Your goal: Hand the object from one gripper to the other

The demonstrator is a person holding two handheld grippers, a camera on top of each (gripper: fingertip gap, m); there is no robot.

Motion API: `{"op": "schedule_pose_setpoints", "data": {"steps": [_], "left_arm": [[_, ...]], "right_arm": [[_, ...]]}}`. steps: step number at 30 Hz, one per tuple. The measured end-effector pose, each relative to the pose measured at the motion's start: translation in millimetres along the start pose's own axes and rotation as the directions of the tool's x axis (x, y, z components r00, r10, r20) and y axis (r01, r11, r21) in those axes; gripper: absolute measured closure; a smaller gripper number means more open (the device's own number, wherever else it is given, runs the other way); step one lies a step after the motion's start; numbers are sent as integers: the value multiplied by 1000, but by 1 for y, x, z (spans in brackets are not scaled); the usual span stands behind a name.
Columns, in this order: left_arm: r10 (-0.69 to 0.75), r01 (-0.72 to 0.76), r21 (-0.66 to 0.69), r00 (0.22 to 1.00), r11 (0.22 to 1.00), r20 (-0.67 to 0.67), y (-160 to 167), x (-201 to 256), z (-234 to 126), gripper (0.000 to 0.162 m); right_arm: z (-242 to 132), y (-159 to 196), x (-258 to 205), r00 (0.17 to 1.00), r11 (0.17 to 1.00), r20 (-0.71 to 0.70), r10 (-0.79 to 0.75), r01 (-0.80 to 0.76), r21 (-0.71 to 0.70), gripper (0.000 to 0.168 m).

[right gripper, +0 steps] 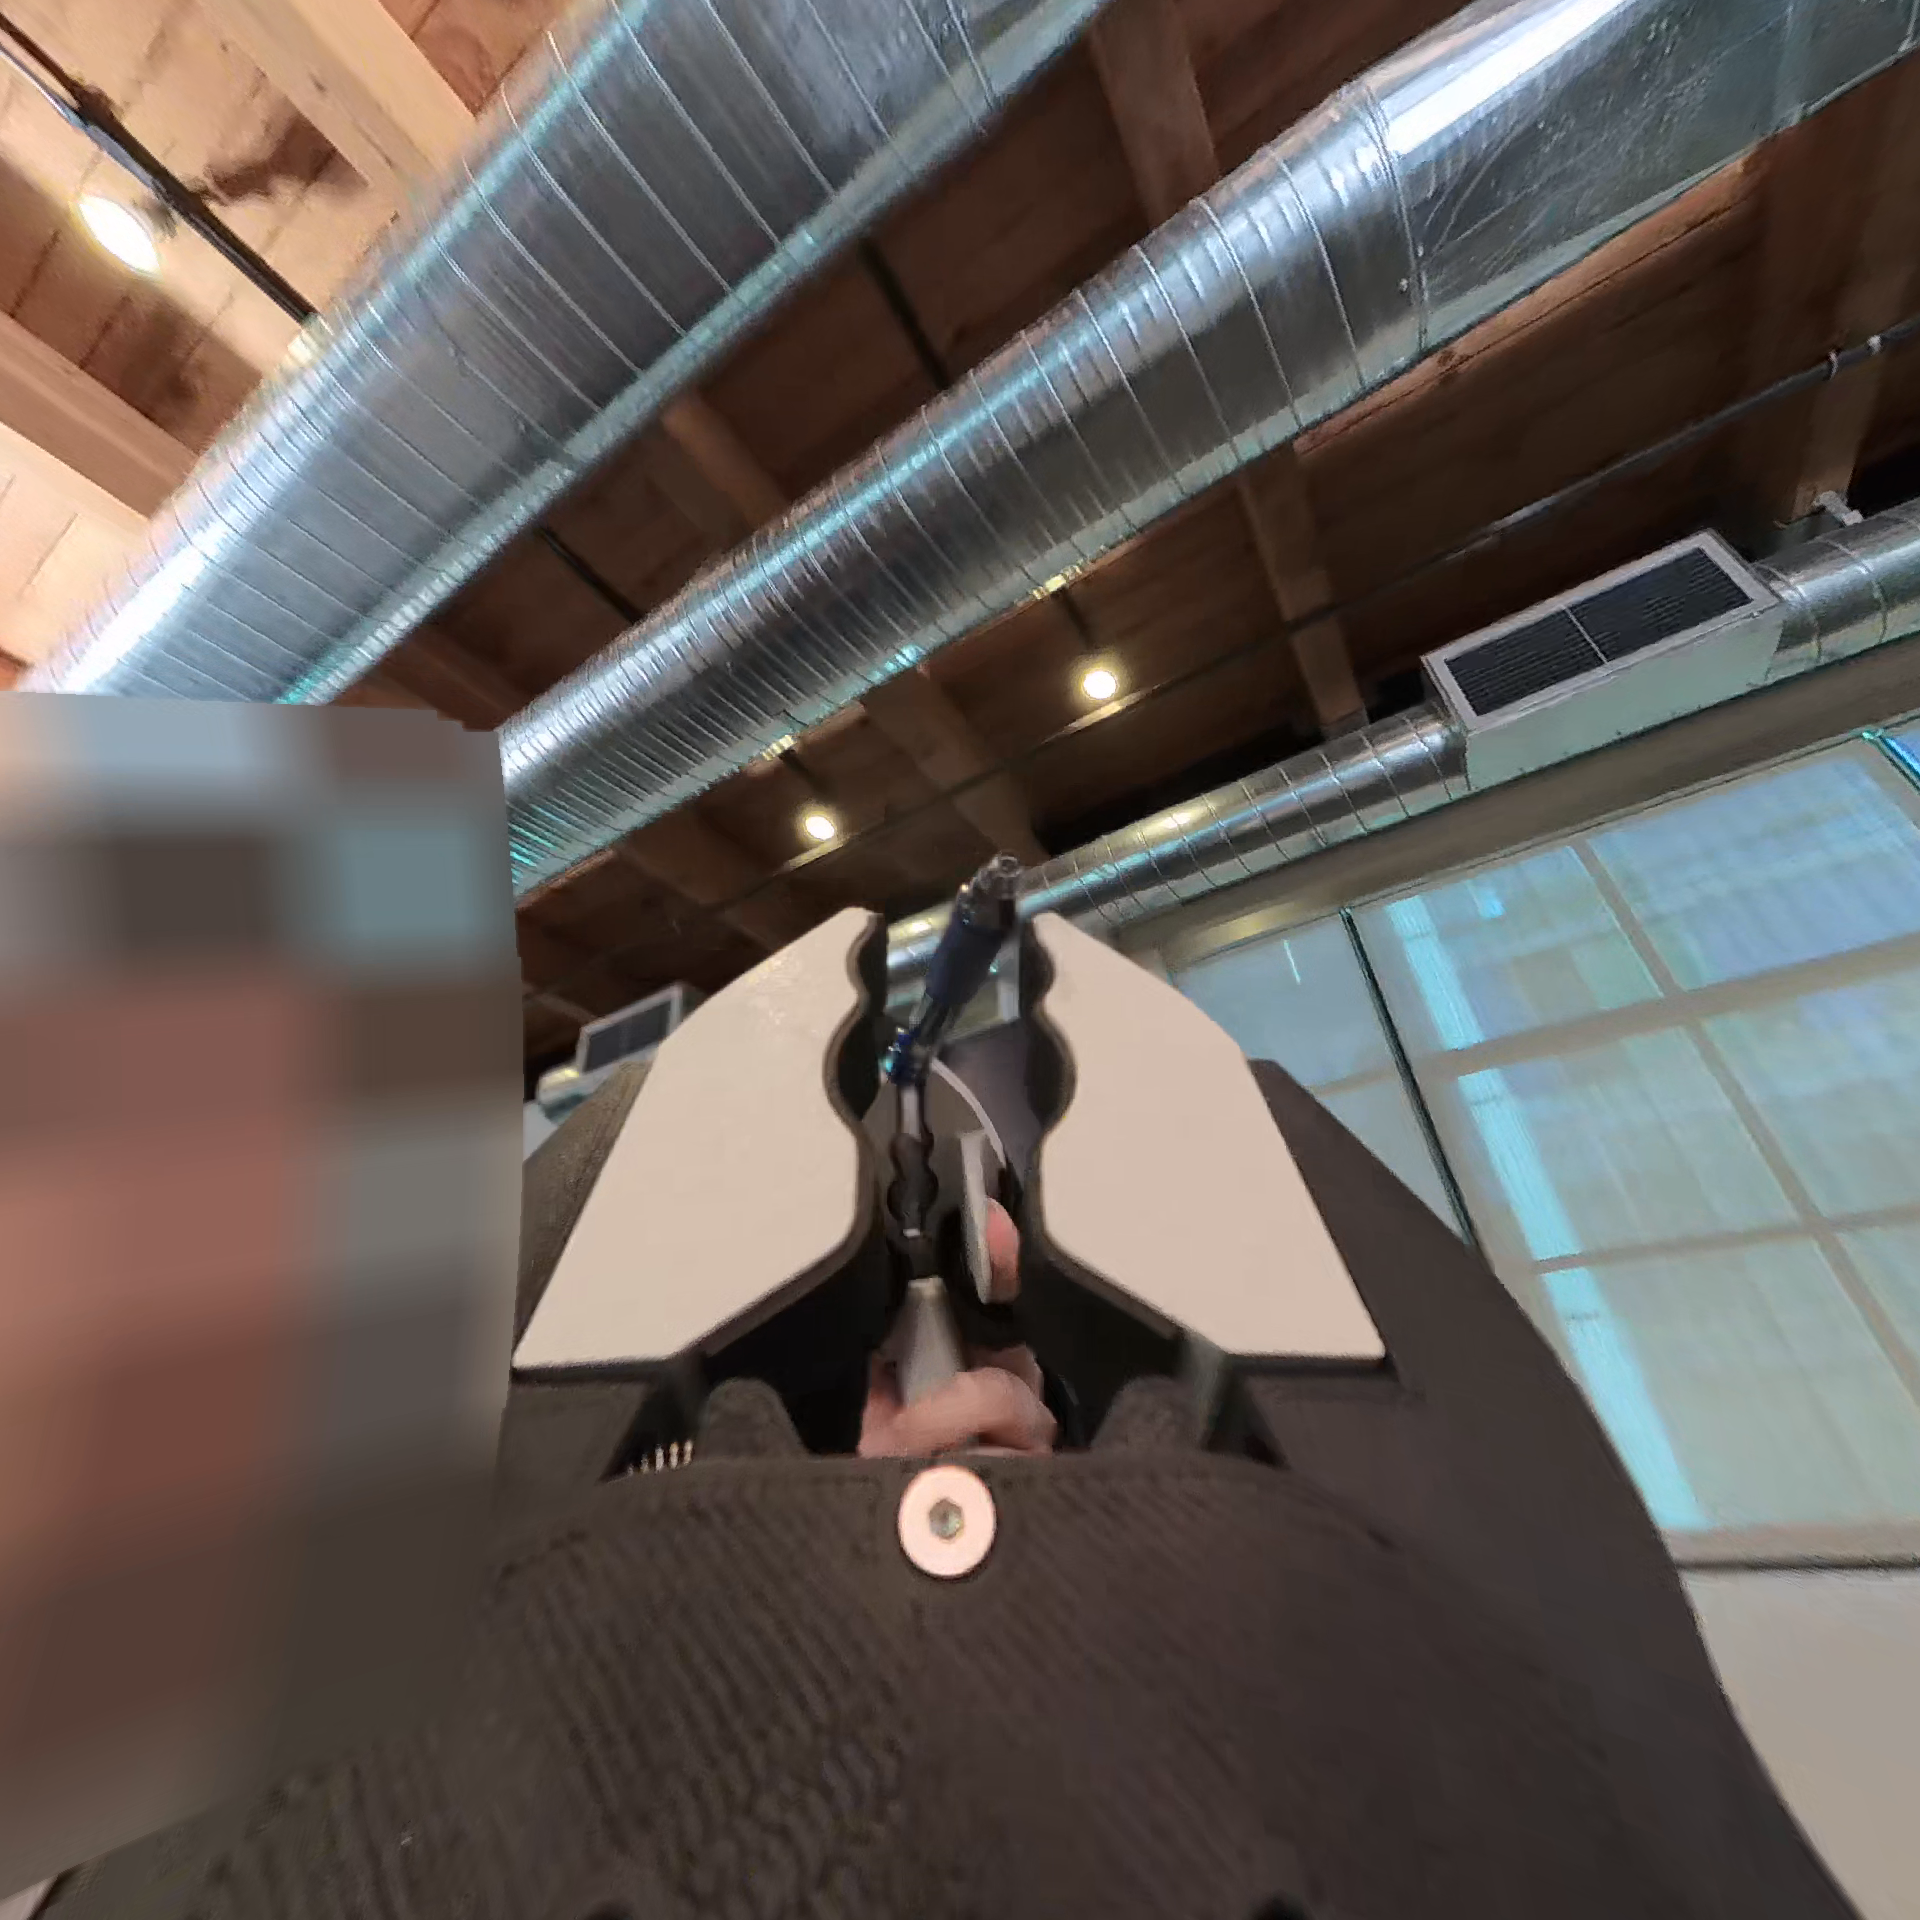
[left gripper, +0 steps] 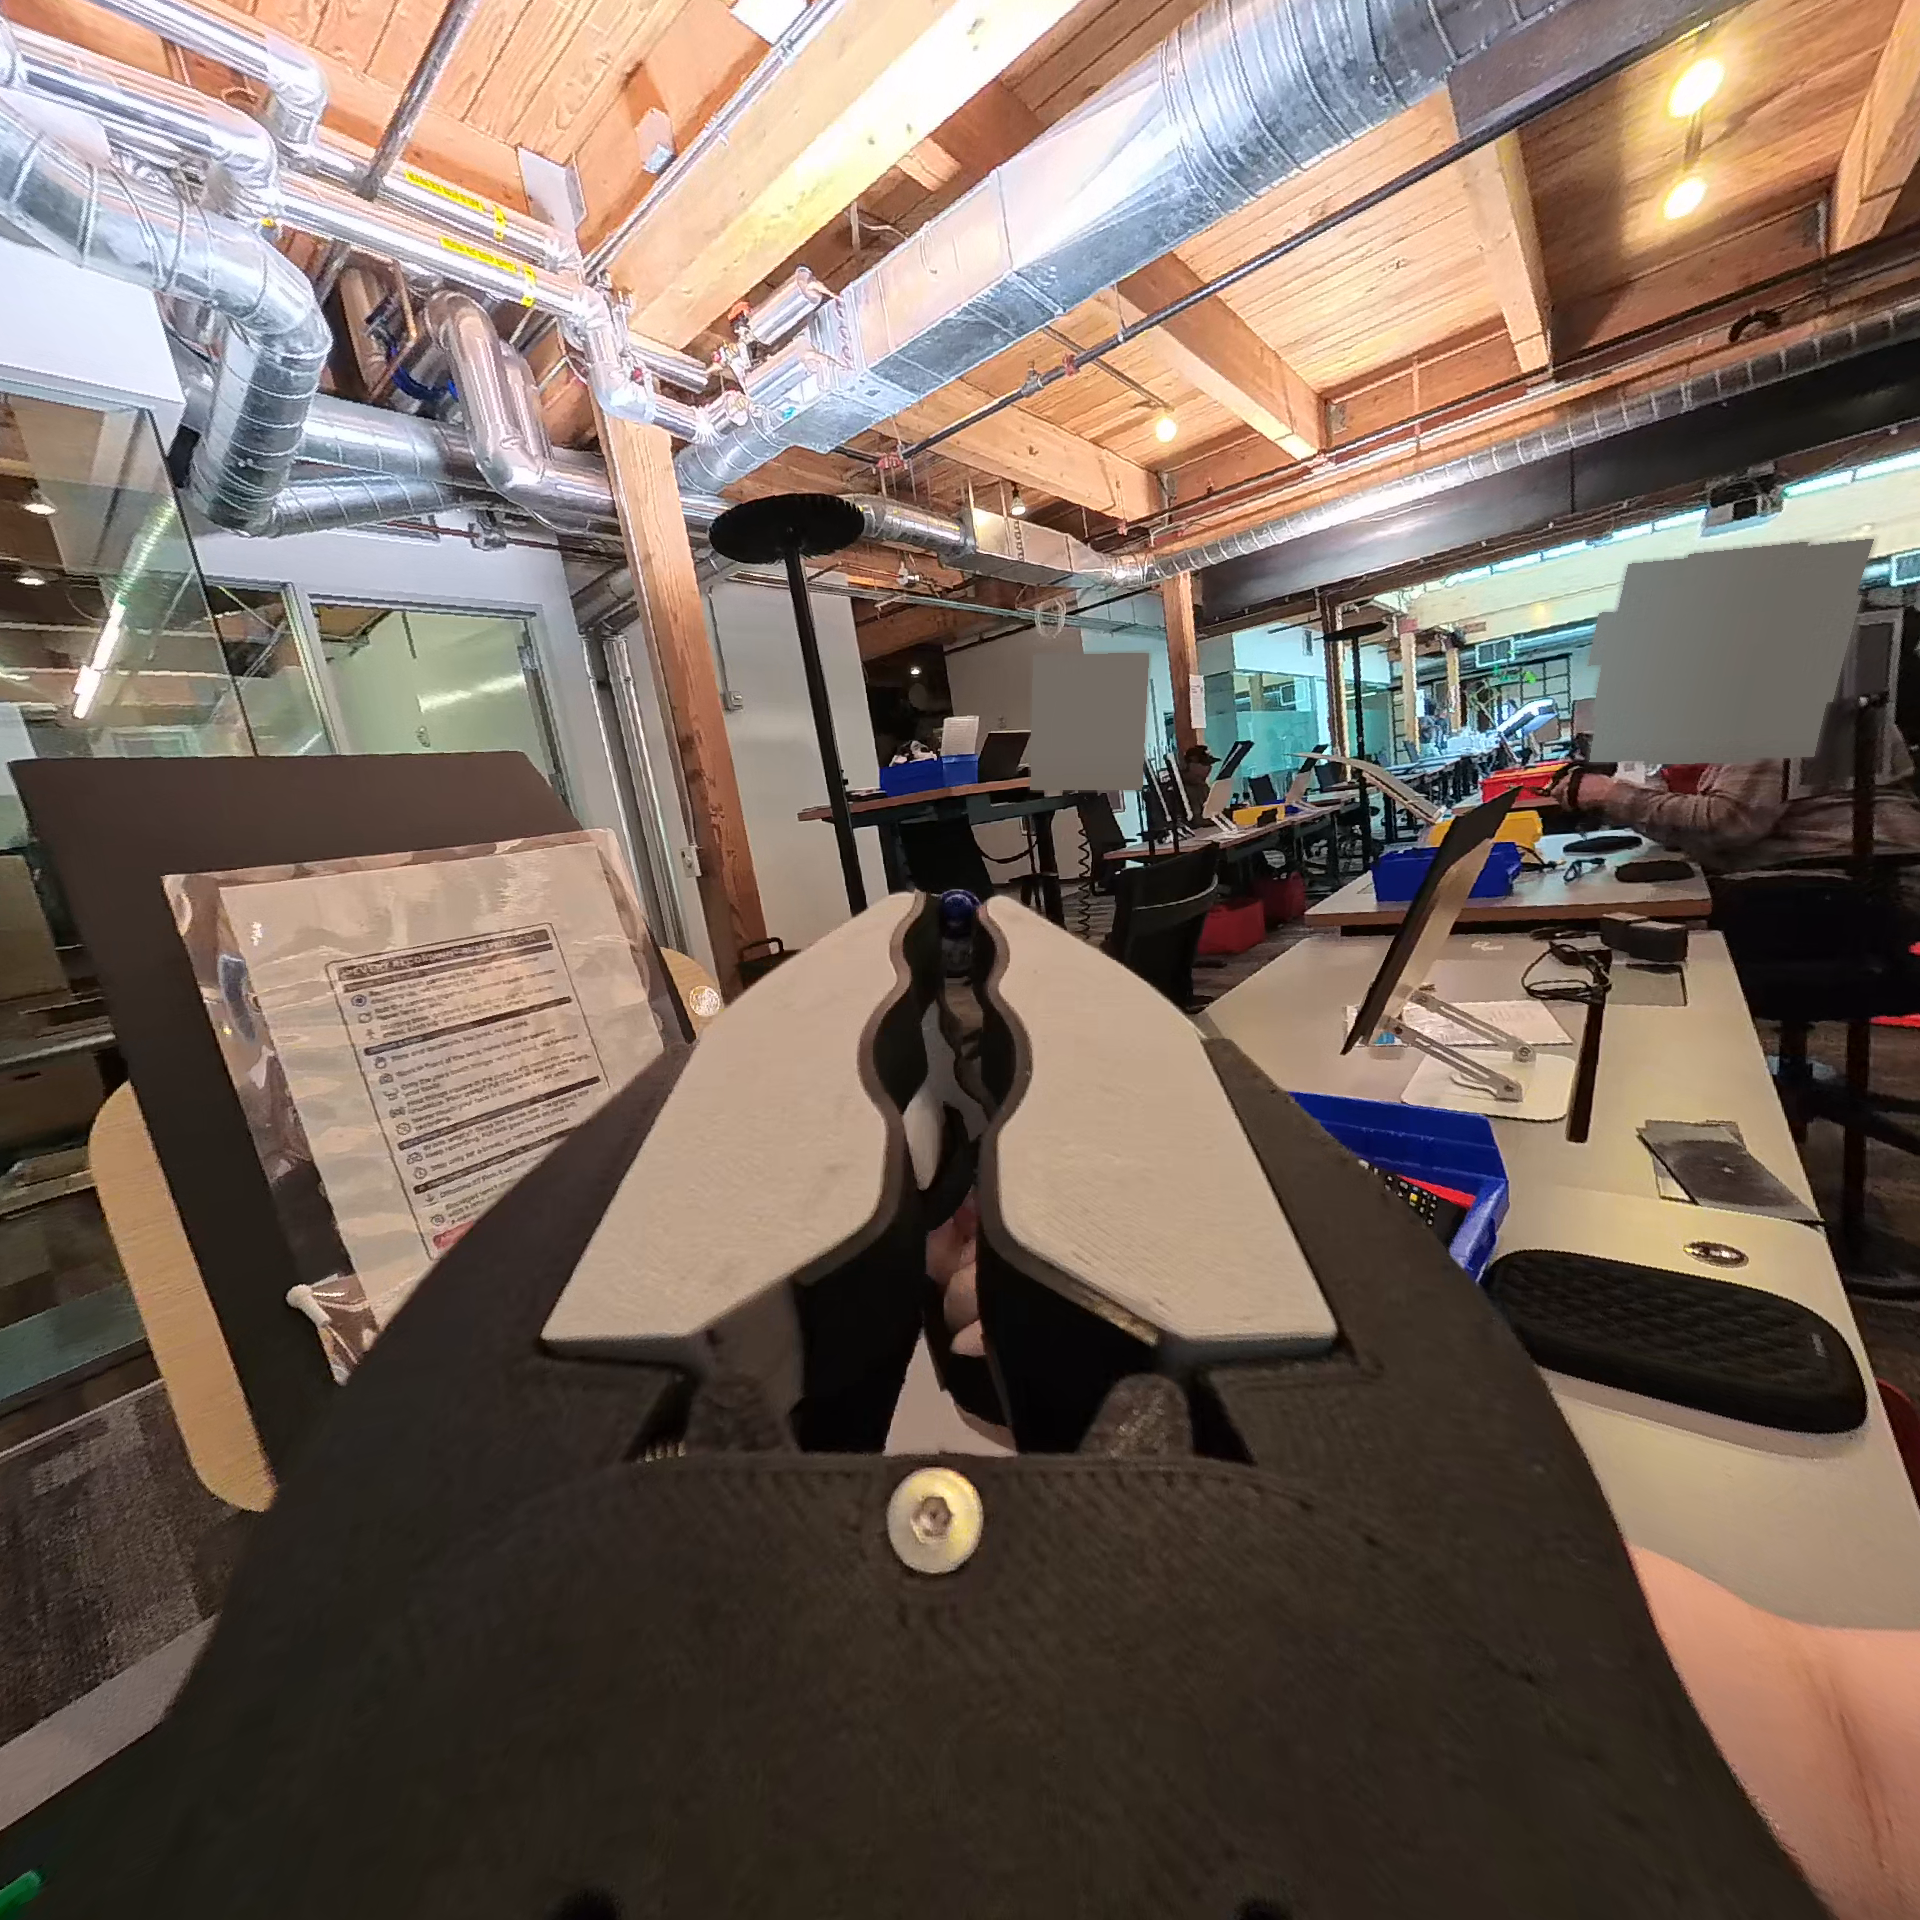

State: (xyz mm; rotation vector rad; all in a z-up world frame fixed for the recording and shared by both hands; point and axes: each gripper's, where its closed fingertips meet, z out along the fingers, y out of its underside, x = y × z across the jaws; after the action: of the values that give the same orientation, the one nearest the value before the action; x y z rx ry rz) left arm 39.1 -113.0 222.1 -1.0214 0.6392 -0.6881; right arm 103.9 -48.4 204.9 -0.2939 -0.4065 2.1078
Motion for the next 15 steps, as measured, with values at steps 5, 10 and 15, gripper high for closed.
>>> {"op": "schedule_pose_setpoints", "data": {"steps": [5, 10, 15], "left_arm": [[6, -6, -25, 1000, 1000, -16, 7, 2, 4, 157], [66, -62, -149, 998, 987, 16, 32, -5, 11, 138], [48, -57, -250, 998, 967, -42, 46, -1, 7, 124]], "right_arm": [[-2, -5, -3, 999, 998, -2, -41, 41, -57, 154], [-4, -43, -15, 975, 978, -135, -174, 156, -137, 156], [-38, -122, -62, 497, 651, -421, -759, 550, -524, 156]]}}
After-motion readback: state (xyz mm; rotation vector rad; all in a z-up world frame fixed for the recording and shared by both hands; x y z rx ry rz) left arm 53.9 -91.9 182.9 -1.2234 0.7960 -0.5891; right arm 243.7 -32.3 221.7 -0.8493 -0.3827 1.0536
